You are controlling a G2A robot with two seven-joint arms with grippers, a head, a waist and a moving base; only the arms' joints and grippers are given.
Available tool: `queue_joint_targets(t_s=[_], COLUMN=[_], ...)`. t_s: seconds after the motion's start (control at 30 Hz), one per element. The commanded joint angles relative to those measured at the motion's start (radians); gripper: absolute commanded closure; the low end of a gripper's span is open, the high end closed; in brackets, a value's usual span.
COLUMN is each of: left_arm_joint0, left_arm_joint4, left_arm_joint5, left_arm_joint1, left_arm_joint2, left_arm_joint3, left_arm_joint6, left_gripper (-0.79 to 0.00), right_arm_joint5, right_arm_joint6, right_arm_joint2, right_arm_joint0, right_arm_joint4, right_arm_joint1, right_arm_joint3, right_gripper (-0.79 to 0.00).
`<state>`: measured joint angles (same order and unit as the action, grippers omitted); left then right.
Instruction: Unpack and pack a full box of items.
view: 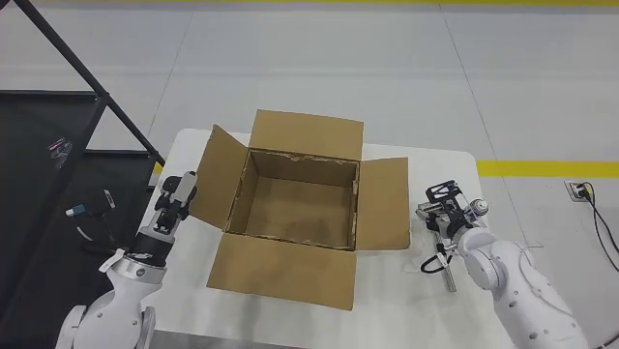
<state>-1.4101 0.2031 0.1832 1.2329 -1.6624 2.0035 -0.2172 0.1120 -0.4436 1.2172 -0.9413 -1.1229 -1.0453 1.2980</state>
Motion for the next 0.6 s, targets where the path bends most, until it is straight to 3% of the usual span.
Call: queue_joint_targets(t_s=[0.0, 0.33, 0.57], left_arm_joint0=[0.0, 0.004, -0.021], left_arm_joint4=[0.0, -0.005, -0.024], left_arm_joint5=[0.0, 0.006, 0.026], left_arm_joint1=[0.0, -0.001, -0.002], left_arm_joint2=[0.0, -0.001, -0.032], left_arm_joint3=[0.0, 0.001, 0.011], left_arm_joint6=[0.001, 0.003, 0.038], left_gripper=[-0.785, -0.785, -0.785], right_arm_joint5=[0.013, 0.088, 0.223], right_arm_joint6=[-0.003, -0.04, -0.111], right_arm_joint2=[0.053, 0.333, 0.424], right_arm_joint0=[-0.03, -0.21, -0.298], right_arm_joint4=[0.009, 0.071, 0.22], right_arm_joint1=[0.011, 0.054, 0.065], right_arm_joint3=[0.064, 0.453, 0.68], right_gripper=[-0.055, 0.0, 0.0])
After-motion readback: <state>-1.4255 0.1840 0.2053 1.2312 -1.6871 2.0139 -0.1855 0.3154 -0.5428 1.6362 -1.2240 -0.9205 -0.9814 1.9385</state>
